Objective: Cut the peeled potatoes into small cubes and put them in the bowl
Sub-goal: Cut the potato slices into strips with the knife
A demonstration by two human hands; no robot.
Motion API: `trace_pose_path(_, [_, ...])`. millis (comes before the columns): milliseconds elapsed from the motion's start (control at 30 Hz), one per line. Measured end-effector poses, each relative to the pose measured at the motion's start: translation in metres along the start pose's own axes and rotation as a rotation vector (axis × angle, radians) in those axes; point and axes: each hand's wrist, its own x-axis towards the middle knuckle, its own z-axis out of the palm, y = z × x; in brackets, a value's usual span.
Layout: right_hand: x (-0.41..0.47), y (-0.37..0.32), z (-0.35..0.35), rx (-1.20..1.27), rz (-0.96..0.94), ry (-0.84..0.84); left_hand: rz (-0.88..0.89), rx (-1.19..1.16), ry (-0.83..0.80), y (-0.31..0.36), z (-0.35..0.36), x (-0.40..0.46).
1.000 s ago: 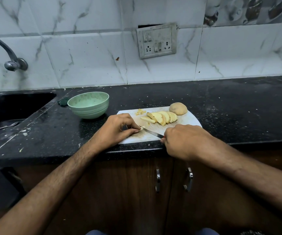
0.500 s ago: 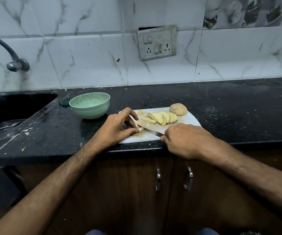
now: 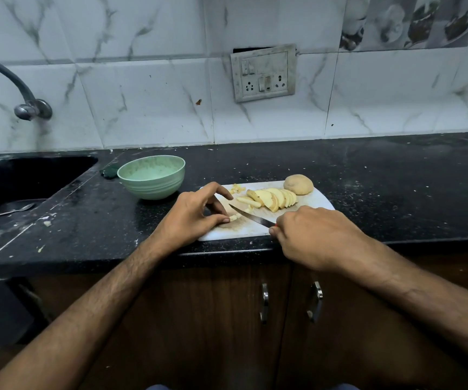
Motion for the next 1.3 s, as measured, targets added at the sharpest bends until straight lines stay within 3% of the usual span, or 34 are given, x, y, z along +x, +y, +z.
trace_pose_path(367, [0.009,-0.003,0.008,0.092,0.002,-0.126,0.019,0.012,-0.013,-0.005,0.0,0.001])
trace_pose_path(533, [0.008,-0.004,0.005,0.025,-0.054,-0.112,0.159,0.317,-0.079,-0.017,0.001,0.004])
trace_pose_path(700, [0.011,0.001,0.0,-0.06,-0.099,-0.088,0.206,0.274,-0.303,-0.016,-0.003,0.013])
trace_pose_path(900, [0.014,0.044,-0.025,-0.021,-0.104,-0.26,0.206,0.217,-0.298,-0.019,-0.004,0.015])
trace_pose_path(1000, [0.023,0.076,-0.033,0.054,-0.111,-0.28,0.19,0.135,-0.254,-0.018,-0.005,0.016])
trace_pose_path(1100, [0.04,0.101,-0.03,0.172,-0.089,-0.18,0.132,0.077,-0.207,-0.015,-0.001,0.019])
trace_pose_path(1300, [0.076,0.102,0.014,0.734,-0.083,0.051,0.153,0.203,-0.162,-0.011,0.012,0.031])
